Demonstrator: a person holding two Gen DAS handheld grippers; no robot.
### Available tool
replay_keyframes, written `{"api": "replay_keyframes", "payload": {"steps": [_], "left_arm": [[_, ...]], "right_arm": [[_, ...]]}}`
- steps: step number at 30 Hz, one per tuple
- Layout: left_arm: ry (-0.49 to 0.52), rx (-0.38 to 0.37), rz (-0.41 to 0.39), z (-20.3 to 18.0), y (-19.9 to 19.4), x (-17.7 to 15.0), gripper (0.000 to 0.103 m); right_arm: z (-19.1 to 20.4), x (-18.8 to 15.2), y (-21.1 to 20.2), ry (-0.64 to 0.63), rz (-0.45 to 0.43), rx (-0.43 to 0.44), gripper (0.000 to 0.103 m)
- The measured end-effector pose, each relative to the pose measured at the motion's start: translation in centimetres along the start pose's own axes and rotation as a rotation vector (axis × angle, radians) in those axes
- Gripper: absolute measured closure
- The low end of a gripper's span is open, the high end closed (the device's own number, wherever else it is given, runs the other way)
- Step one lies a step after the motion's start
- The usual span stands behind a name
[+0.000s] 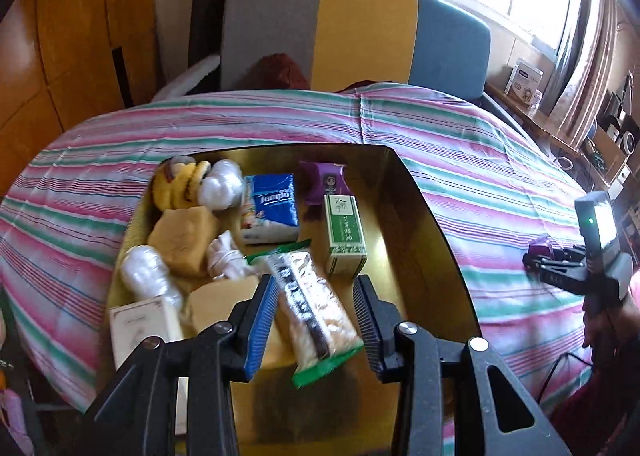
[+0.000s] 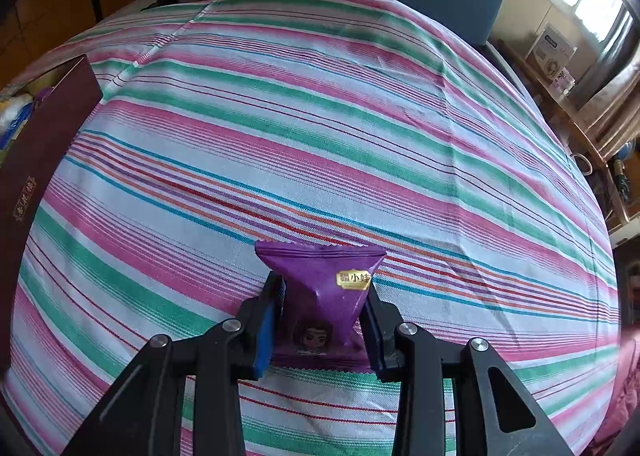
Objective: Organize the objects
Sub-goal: 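Carry the oil box into the tray with the left tool and open it, then carry the purple packet into the tray with the right tool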
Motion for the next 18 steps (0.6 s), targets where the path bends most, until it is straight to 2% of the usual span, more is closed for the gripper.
{"api": "replay_keyframes", "payload": {"steps": [12,18], "left_arm": [[0.008,-0.008,-0.044,0.9,-2.0,-0.7,0.063],[0.004,-0.023,-0.051,1.2,-2.5,-0.8,0.063]], "right_arm": [[0.0,0.0,-0.2,0.049,0.034,-0.049,0.068],[0.2,-0.3,-0.9,0.132,0.065,-0.061,0.069]]}}
Point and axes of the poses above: each gripper's, at about its wrist camera, not at the fingertips, and y roughly the way its jaws point, z to its left, x to its top, the point moved 7 cm from there along y, roughly the way its jaws point, and after that the axes turned 5 degrees about -x, right-handed, at the moved point
